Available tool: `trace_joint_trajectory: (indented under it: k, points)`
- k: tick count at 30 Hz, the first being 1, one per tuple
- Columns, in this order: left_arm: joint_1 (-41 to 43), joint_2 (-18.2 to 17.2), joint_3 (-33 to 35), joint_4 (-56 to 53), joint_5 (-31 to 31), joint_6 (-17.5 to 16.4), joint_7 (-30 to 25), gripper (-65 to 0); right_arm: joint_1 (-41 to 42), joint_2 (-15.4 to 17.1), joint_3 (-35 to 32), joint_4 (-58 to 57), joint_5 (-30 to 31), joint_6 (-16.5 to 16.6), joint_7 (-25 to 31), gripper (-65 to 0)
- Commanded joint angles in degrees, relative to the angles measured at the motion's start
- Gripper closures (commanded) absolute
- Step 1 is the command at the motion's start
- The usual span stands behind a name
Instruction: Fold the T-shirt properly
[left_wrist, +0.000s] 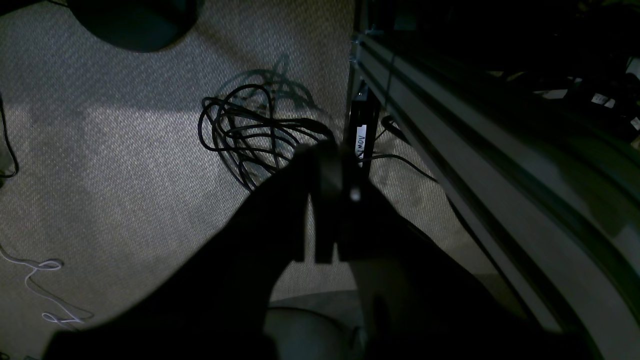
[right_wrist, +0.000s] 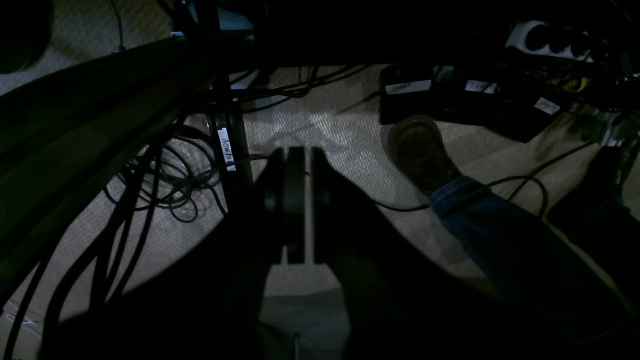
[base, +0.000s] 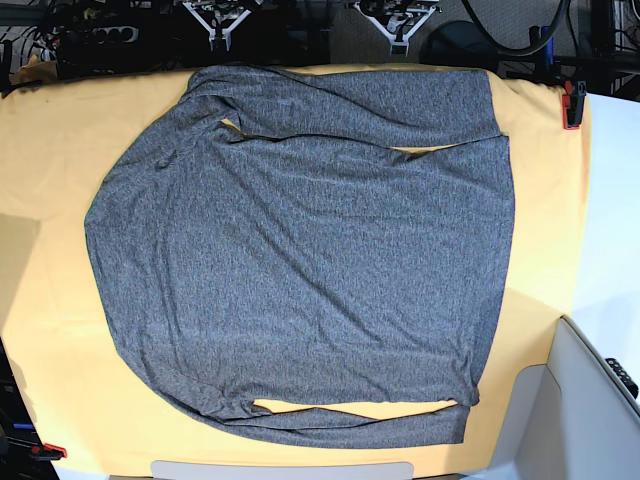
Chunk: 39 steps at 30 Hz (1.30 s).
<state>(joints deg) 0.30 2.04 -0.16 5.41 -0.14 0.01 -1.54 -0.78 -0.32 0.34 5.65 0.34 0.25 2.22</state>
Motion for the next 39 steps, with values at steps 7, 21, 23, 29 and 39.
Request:
trace_joint_trajectory:
  k: [7,21,23,29,39]
  points:
    - [-0.16,0.02,-0.06,0.17,0.36,-0.05,-0.17,-0.4,0.03,0.01,0.23,0.37,0.06,0.23,0.64,-0.2]
    - [16.8,0.02,-0.14,27.16,0.1,-0.05,0.0,0.0,-18.17,0.54,0.23,27.8,-0.12,-0.12,0.37,0.0]
    - [20.32,0.11,-0.14,32.44,0.01,-0.05,0.35,0.0,-21.69,1.5,0.23,33.16,-0.21,-0.12,0.46,0.0]
    - [31.84,0.29,0.03,50.19,0.01,-0.14,0.44,0.0,-34.43,3.97,-0.12,52.59,-0.21,0.06,0.11,0.0]
    - [53.2,-2.79,10.32,83.43,0.01,-0.14,5.63,0.0,-53.07,10.65,0.32,84.68,0.14,0.41,0.2,0.0]
